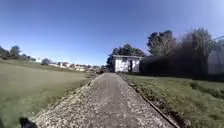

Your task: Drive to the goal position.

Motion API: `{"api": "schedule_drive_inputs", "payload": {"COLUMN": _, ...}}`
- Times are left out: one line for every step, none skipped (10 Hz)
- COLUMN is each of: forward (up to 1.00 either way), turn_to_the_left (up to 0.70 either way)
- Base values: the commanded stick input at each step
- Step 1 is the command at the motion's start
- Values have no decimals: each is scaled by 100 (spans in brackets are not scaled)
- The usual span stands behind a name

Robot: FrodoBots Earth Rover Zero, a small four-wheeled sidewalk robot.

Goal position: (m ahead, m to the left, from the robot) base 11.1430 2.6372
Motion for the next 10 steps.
{"api": "schedule_drive_inputs", "payload": {"forward": 50, "turn_to_the_left": 0}}
{"api": "schedule_drive_inputs", "payload": {"forward": 50, "turn_to_the_left": 0}}
{"api": "schedule_drive_inputs", "payload": {"forward": 50, "turn_to_the_left": 0}}
{"api": "schedule_drive_inputs", "payload": {"forward": 50, "turn_to_the_left": 0}}
{"api": "schedule_drive_inputs", "payload": {"forward": 50, "turn_to_the_left": 0}}
{"api": "schedule_drive_inputs", "payload": {"forward": 50, "turn_to_the_left": 0}}
{"api": "schedule_drive_inputs", "payload": {"forward": 50, "turn_to_the_left": 0}}
{"api": "schedule_drive_inputs", "payload": {"forward": 50, "turn_to_the_left": 0}}
{"api": "schedule_drive_inputs", "payload": {"forward": 50, "turn_to_the_left": 0}}
{"api": "schedule_drive_inputs", "payload": {"forward": 50, "turn_to_the_left": 0}}
